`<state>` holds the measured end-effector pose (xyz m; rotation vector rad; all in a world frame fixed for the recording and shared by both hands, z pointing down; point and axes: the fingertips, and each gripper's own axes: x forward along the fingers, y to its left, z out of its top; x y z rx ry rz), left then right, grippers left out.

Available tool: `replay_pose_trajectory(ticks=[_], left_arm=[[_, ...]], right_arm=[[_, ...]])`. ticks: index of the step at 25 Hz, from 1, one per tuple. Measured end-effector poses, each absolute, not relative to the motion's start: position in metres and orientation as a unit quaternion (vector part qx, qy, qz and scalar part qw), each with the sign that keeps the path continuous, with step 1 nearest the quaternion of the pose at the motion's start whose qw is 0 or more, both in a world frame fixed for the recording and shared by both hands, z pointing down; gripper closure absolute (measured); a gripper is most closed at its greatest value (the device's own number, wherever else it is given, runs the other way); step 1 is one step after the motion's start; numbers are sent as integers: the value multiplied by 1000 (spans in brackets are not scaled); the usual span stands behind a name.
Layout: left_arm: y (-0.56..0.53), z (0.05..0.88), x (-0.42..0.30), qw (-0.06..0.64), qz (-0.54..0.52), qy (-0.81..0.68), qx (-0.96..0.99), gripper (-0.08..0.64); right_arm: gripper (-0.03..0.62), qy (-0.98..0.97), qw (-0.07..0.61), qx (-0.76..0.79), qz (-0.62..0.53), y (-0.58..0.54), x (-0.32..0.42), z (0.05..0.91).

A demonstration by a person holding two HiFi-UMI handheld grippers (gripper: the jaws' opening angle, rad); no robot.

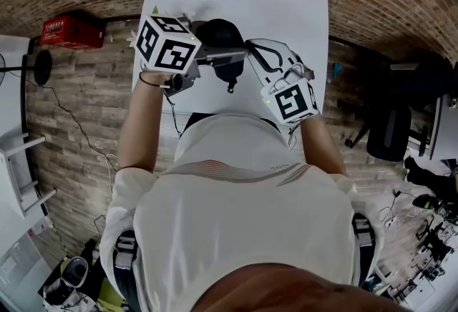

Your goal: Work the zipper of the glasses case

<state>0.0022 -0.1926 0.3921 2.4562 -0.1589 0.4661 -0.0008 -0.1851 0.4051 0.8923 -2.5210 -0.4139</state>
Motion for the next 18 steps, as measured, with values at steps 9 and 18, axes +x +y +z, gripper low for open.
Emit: replay_pose_trajectory(ticks=[9, 18], left_arm=[[-181, 409, 9, 308, 212, -37, 927, 299], [-169, 427, 14, 300, 248, -24, 921, 299]], right_arm=[[537, -910, 219, 310, -168, -189, 1, 402], [537, -903, 238, 286, -216, -193, -2, 393]])
